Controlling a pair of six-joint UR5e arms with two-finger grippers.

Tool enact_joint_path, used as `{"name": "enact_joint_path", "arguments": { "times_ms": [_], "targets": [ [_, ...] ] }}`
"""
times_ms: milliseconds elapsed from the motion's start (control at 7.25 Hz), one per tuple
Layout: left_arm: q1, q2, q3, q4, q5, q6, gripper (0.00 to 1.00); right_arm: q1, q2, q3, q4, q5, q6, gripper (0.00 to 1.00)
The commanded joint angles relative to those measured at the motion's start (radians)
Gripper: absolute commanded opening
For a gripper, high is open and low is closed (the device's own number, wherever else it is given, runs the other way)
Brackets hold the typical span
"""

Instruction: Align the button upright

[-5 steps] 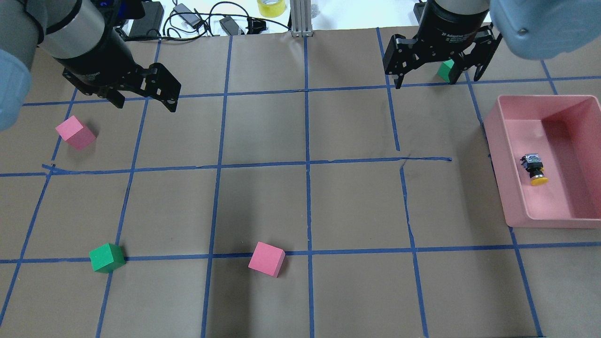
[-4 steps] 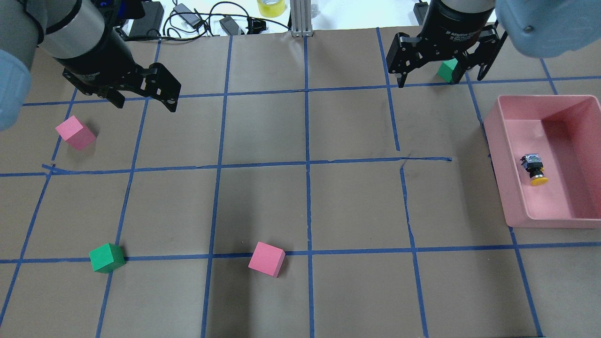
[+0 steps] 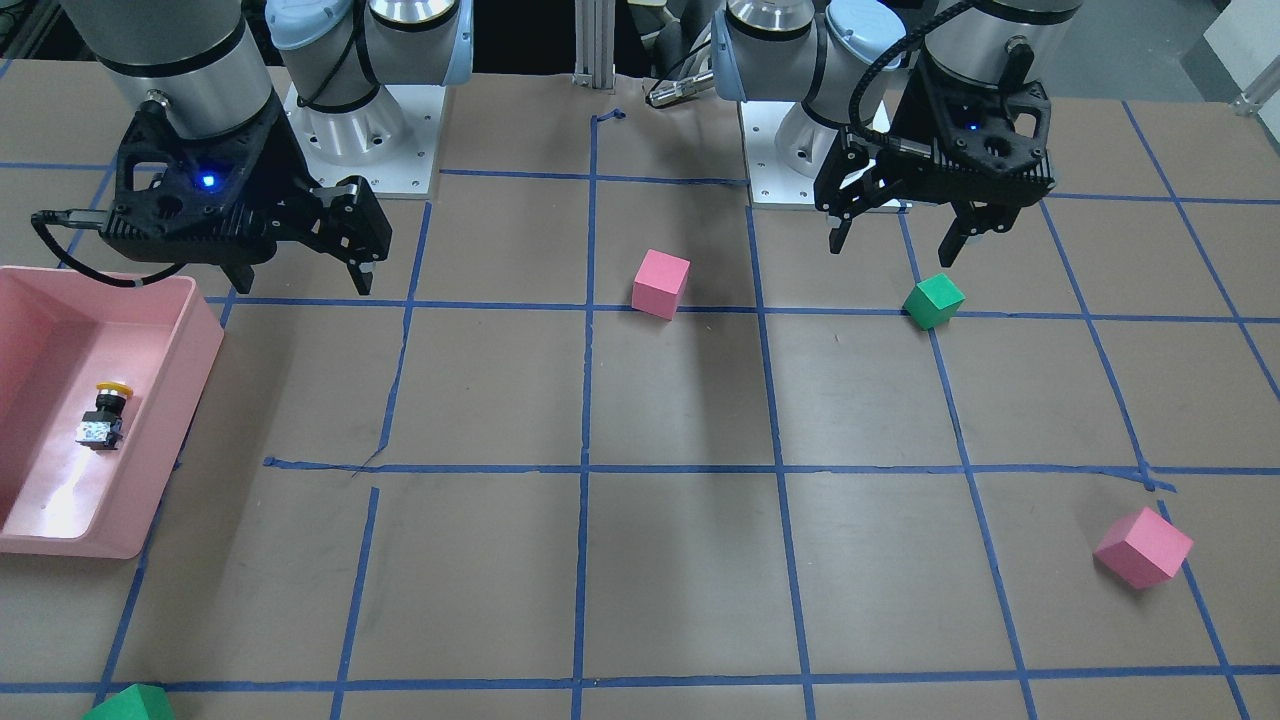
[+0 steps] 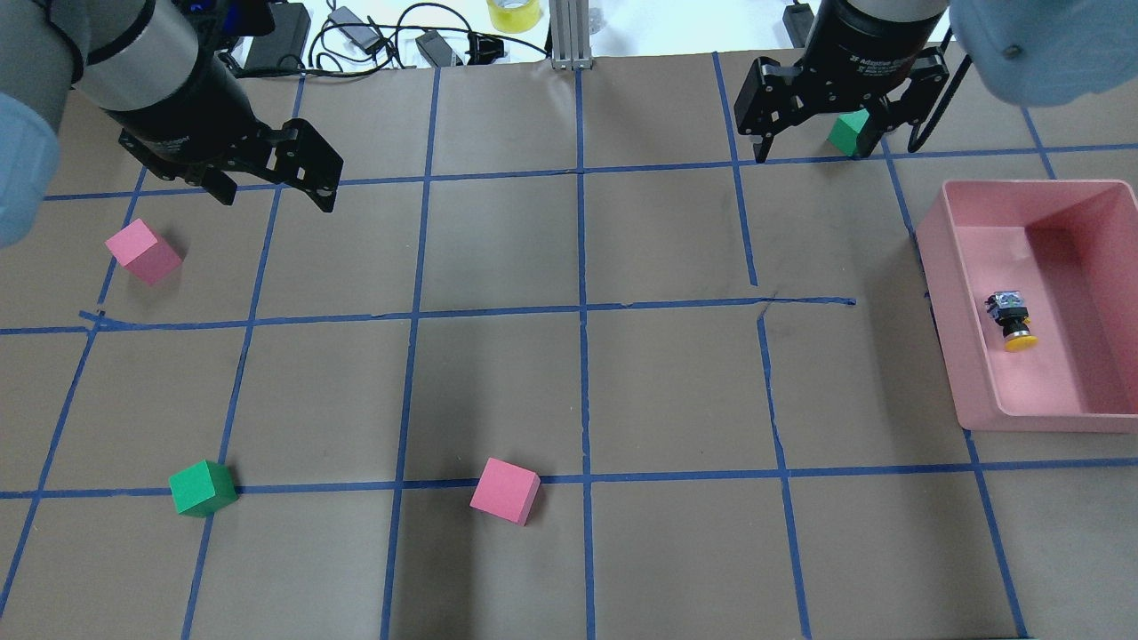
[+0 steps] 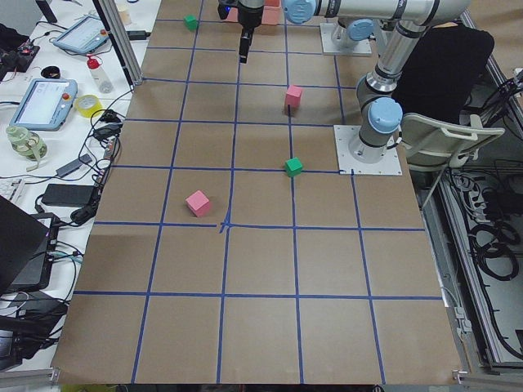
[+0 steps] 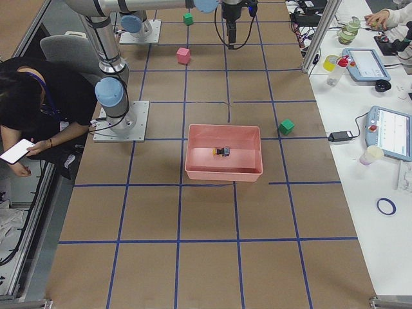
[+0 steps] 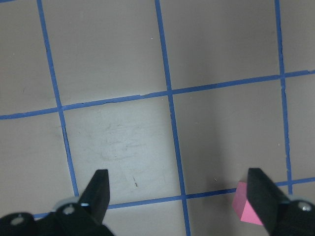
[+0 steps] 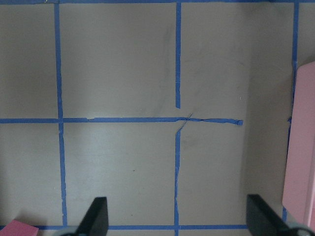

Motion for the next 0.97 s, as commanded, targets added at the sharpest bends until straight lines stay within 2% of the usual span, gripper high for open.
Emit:
{"name": "enact_joint_path", "arguments": {
  "times_ms": [0,138,552,690,828],
  "targets": [
    [0.0,0.0,0.001,-0.002,0.001,0.0,1.0,-0.06,0.002,0.006,-0.028,-0.007,-0.113,1.0],
    [0.0,0.0,0.001,0.0,0.001,0.0,1.0,-0.134,0.002,0.007,-0.03,-0.012,-0.121,1.0],
    [0.0,0.0,0.001,0.0,0.001,0.0,1.0,-0.397,0.018,0.059,-0.036,-0.023,-0.326,1.0],
    [0.0,0.0,0.001,0.0,0.001,0.0,1.0,-0.479,0.043,0.132,-0.156,-0.021,-0.404,1.0],
    [0.0,0.0,0.001,0.0,0.001,0.0,1.0,-0.539,0.057,0.239,-0.327,-0.024,-0.496,1.0]
  ]
}}
